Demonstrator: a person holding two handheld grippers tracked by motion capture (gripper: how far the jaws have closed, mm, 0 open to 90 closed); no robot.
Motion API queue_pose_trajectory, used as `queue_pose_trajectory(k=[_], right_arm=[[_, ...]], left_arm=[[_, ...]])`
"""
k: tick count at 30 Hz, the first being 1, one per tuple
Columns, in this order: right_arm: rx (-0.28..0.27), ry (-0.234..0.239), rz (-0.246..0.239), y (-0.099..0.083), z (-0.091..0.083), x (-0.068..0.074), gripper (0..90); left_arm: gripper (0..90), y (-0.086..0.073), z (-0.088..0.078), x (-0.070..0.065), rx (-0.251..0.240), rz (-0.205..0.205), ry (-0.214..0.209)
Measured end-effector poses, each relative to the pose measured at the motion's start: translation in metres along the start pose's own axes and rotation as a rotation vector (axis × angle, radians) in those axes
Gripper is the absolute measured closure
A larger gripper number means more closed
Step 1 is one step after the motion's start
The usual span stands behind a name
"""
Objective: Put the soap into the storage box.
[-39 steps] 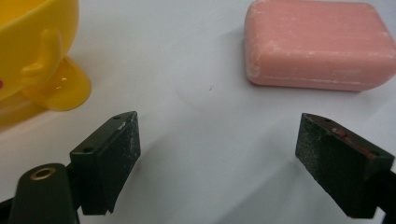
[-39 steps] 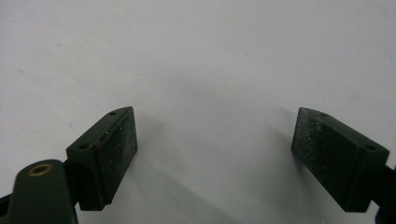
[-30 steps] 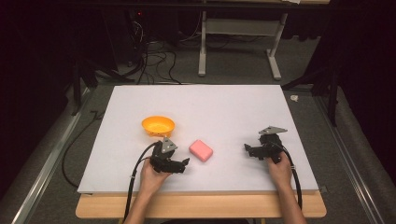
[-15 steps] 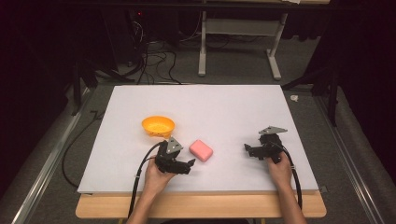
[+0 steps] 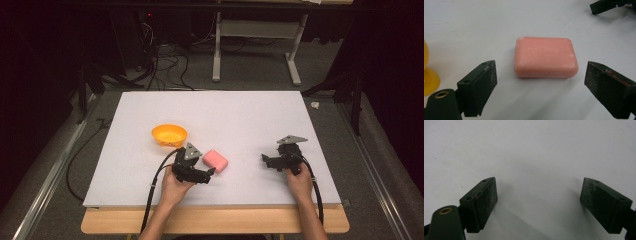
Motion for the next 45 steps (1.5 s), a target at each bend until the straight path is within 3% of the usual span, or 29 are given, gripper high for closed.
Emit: queue_pose_trajectory(k=[13,22,45], right_arm=[[-0.001,0.0,-0.001,0.0,0.0,0.0,14.9],[-0.001,0.0,-0.001,0.0,0.0,0.0,14.9],[-0.001,0.0,0.001,0.0,0.0,0.0,14.9]], left_arm=[[9.6,0.013,0.014,-0.007,0.014,-0.002,-0.023],[9.4,0.016,0.027,-0.008,0.037,-0.015,-0.012],[8.7,0.003,0.053,-0.008,0.101,0.0,0.023]])
Point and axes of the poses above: each handheld gripper's, and its own axes: z roughly forward along the jaws, y roughly out of its top, x roughly to its left, the point moved 7 cm from there along z, roughly forward along the jaws, and after that the axes turned 2 degrees about y, right-handed, at the moved point
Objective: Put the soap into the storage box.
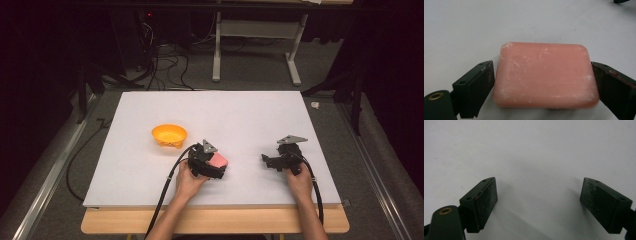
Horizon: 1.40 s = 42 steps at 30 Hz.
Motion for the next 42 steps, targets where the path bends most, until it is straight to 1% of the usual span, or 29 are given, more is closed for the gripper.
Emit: queue_pose_trajectory(k=[3,4,5,8,10,12,15,21,30,35,42], right_arm=[[0.0,0.0,0.002,0.0,0.0,0.0,14.9],[0.0,0.0,0.002,0.0,0.0,0.0,14.9],[0.0,0.001,0.002,0.0,0.0,0.0,14.9],[0.0,0.001,0.002,0.0,0.0,0.0,14.9],[0.0,0.001,0.002,0.0,0.0,0.0,14.9],[0.0,0.001,0.002,0.0,0.0,0.0,14.9],[0.0,0.001,0.001,0.0,0.0,0.0,14.9],[0.0,0.001,0.002,0.0,0.0,0.0,14.9],[0.0,0.001,0.001,0.0,0.0,0.0,15.0],[0.0,0.001,0.001,0.0,0.0,0.0,14.9],[0.0,0.001,-0.003,0.0,0.0,0.0,14.9]], left_arm=[[9.6,-0.002,0.002,0.0,0.001,-0.006,-0.003],[9.6,-0.003,0.004,0.0,0.009,-0.003,0.0],[9.9,-0.004,0.004,-0.001,0.003,0.007,0.007],[10.5,-0.004,0.004,-0.001,0.002,0.007,0.007],[11.5,-0.004,0.004,-0.001,0.003,0.014,0.02],[12.3,-0.004,0.004,-0.001,-0.001,0.016,0.024],[13.3,-0.005,0.003,-0.001,-0.013,0.018,0.021],[13.4,-0.005,0.003,-0.001,-0.012,0.019,0.023],[13.6,-0.004,0.002,0.0,-0.007,0.009,0.021],[13.6,-0.002,-0.002,0.002,-0.025,-0.011,0.016],[13.6,0.001,-0.012,0.005,-0.049,-0.022,0.01]])
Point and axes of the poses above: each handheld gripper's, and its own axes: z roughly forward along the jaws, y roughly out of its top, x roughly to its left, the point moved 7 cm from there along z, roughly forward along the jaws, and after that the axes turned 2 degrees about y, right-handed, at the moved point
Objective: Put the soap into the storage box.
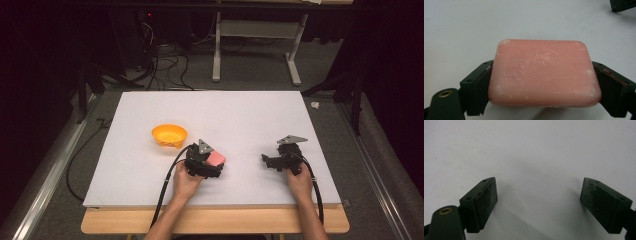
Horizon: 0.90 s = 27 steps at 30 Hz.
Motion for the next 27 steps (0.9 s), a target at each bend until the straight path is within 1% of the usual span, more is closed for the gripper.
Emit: queue_pose_trajectory(k=[5,13,16,27], right_arm=[[0.0,0.0,0.0,0.0,0.0,0.0,14.9],[0.0,0.0,0.0,0.0,0.0,0.0,15.0],[0.0,0.0,0.0,0.0,0.0,0.0,14.9],[0.0,0.0,-0.002,0.0,0.0,0.0,15.0]], left_arm=[[13.6,0.003,-0.007,0.0,-0.012,0.001,-0.009],[13.6,0.005,-0.016,0.0,-0.022,0.005,-0.007],[13.6,0.005,-0.019,0.001,-0.027,0.005,-0.013],[13.6,0.002,-0.035,0.008,-0.047,-0.007,-0.003]])
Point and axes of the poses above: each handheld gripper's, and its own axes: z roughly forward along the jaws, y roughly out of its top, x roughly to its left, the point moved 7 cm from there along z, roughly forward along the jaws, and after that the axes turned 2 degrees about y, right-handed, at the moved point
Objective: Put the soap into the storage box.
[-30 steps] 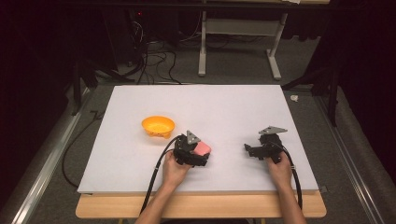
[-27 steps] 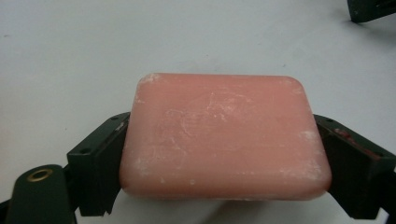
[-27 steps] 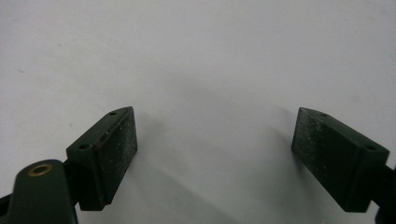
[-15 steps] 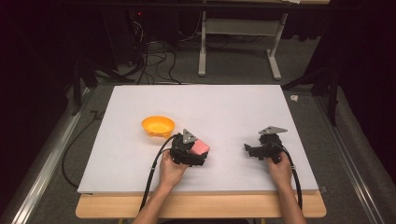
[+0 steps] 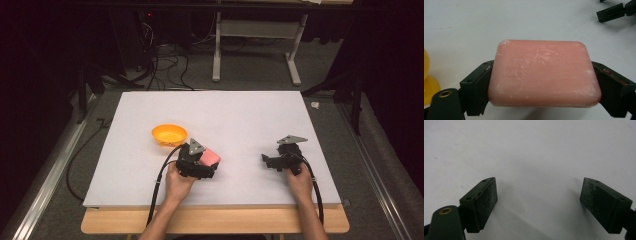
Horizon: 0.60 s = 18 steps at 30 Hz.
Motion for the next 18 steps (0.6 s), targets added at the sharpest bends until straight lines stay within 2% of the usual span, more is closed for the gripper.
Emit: queue_pose_trajectory(k=[4,11,18], right_arm=[[0.0,0.0,0.0,0.0,0.0,0.0,14.9],[0.0,0.0,0.0,0.0,0.0,0.0,15.0],[0.0,0.001,0.002,0.0,0.0,0.0,14.9]], left_arm=[[13.6,-0.001,-0.005,0.003,-0.01,-0.013,0.002],[13.6,-0.002,-0.012,0.005,-0.005,0.003,0.011],[13.6,-0.002,-0.02,0.009,-0.018,-0.004,0.018]])
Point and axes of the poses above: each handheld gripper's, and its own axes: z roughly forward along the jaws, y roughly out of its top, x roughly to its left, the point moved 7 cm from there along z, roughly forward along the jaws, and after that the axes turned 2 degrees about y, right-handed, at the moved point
